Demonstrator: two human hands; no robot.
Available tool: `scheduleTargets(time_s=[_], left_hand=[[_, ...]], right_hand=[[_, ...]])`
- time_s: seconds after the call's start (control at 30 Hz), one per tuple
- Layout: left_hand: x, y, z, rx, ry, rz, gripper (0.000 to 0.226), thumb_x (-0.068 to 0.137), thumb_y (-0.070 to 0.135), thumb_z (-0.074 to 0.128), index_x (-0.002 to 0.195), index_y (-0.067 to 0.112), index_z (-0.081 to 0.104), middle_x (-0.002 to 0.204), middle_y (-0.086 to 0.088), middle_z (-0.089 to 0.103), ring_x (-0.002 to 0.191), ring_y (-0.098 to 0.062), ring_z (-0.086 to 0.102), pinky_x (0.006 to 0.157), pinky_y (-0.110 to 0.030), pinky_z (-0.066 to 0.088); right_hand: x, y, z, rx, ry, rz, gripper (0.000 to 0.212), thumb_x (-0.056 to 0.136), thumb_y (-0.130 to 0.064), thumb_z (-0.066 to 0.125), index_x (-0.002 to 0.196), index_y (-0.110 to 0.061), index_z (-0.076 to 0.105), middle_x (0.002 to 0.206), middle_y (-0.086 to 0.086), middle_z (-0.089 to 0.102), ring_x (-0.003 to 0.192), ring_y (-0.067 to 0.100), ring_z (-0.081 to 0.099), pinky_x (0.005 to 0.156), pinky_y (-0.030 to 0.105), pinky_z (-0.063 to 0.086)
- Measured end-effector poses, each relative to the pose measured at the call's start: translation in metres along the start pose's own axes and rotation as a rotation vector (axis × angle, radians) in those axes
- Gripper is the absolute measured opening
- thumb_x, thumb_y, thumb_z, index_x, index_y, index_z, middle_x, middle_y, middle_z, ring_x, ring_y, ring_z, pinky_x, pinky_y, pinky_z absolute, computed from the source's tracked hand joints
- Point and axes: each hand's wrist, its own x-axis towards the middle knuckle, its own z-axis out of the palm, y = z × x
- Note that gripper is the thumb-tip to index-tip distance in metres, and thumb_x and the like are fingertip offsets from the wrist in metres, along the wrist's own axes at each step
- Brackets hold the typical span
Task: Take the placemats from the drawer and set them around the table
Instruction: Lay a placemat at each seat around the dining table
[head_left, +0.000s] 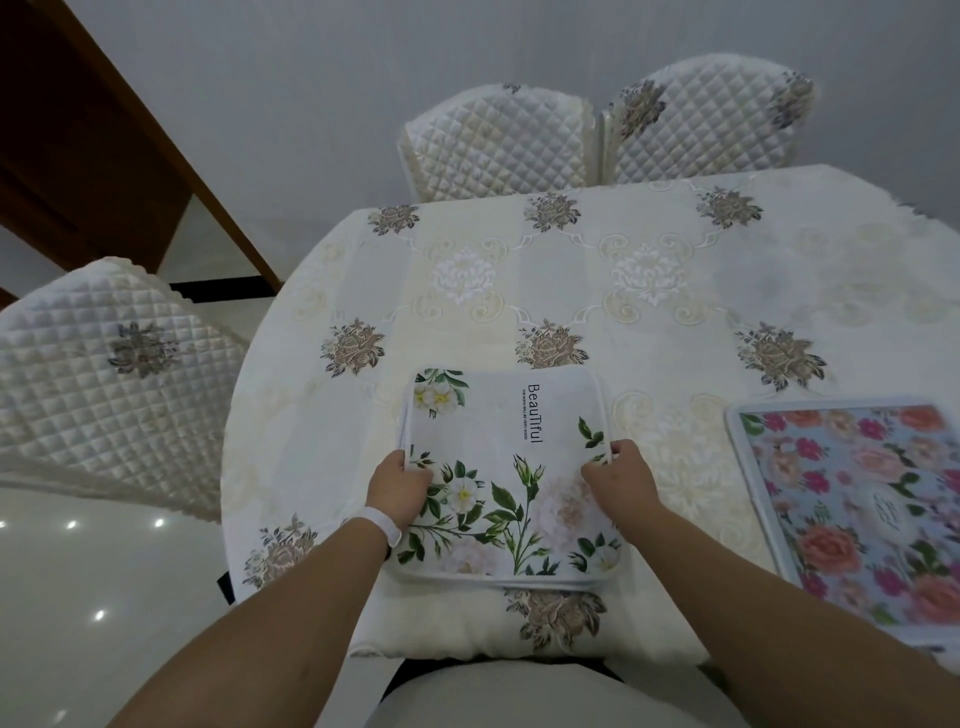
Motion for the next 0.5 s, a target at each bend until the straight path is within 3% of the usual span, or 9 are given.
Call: scheduleTargets(time_s=[0.1,0.23,0.37,0.5], left_hand=[[-0.002,-0.003,-0.001,-0.036,0.031,0.033,0.022,0.086,0.009,0.059,0.103,-0.003,0.062,0.102,-0.021,0.067,0.089,-0.032,0.064,0.083,-0.043,0.053],[-0.011,-0.007,-0.014,-0.078,0.064,0.064,0.021,0.088,0.01,0.06,0.102,-0.005,0.061,0.101,-0.023,0.067,0.083,-0.029,0.063,0.079,-0.041,0.053],[-0.018,-0.022,-0.044,-0.153,0.106,0.05,0.013,0.09,0.011,0.06,0.101,0.004,0.063,0.099,-0.017,0.069,0.088,-0.029,0.065,0.076,-0.037,0.053],[-0.023,-0.045,-0.08,-0.228,0.177,0.037,0.009,0.091,0.013,0.06,0.099,0.01,0.064,0.096,-0.013,0.069,0.086,-0.028,0.065,0.068,-0.032,0.052]], right_hand=[[0.0,-0.003,0.006,-0.021,-0.003,-0.016,0.036,0.086,-0.01,0.053,0.121,-0.007,0.045,0.08,0.005,0.058,0.063,0.019,0.053,0.054,0.028,0.042],[-0.006,-0.012,0.017,-0.041,-0.009,-0.065,0.027,0.085,-0.008,0.05,0.112,-0.009,0.049,0.083,0.005,0.061,0.069,0.02,0.058,0.059,0.03,0.046],[-0.018,-0.029,0.037,-0.05,-0.052,-0.164,0.027,0.084,-0.007,0.052,0.11,-0.014,0.052,0.087,0.001,0.062,0.074,0.018,0.06,0.058,0.027,0.046],[-0.035,-0.053,0.076,-0.106,-0.103,-0.237,0.026,0.084,-0.008,0.053,0.109,-0.014,0.054,0.09,0.005,0.065,0.079,0.023,0.063,0.066,0.032,0.052]])
